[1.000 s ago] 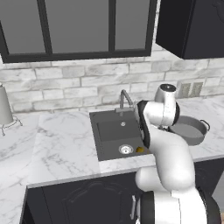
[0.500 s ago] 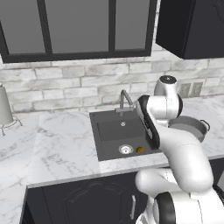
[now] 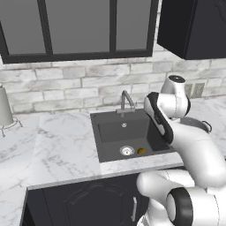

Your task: Dump the lemon from the pot into the sink. Then turn on the water and wash the lemon. Then turn off the water and put the lemon back in the pot.

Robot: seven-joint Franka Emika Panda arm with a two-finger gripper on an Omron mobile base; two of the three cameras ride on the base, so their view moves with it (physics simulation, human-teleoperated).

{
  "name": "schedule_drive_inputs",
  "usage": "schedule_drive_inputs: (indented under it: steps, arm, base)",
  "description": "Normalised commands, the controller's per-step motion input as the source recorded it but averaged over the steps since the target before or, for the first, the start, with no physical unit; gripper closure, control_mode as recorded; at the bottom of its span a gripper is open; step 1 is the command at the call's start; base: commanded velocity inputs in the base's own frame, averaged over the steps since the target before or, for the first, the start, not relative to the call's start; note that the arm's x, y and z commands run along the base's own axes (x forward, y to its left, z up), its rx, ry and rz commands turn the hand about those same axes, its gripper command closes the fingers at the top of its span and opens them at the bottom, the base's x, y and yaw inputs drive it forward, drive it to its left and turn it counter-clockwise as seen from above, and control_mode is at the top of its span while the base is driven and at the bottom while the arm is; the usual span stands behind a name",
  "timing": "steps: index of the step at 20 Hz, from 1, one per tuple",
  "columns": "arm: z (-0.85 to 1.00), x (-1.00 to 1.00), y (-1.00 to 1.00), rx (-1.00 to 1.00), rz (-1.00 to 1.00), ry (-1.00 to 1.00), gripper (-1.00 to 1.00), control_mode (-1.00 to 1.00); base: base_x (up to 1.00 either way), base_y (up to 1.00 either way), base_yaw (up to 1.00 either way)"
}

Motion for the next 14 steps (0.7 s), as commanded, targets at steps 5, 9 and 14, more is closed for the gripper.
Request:
schedule_drive_inputs:
  steps: [5, 9, 14]
  arm:
    - [0.00, 0.04, 0.00, -0.18, 0.57, 0.08, -1.00, -1.00]
    - [0.00, 0.00, 0.00, -0.19, 0.46, 0.00, -1.00, -1.00]
    - [0.00, -0.03, 0.00, -0.07, 0.28, -0.10, -1.00, -1.00]
  base:
    - [0.00, 0.00, 0.00]
    - [0.00, 0.00, 0.00]
    - [0.00, 0.00, 0.00]
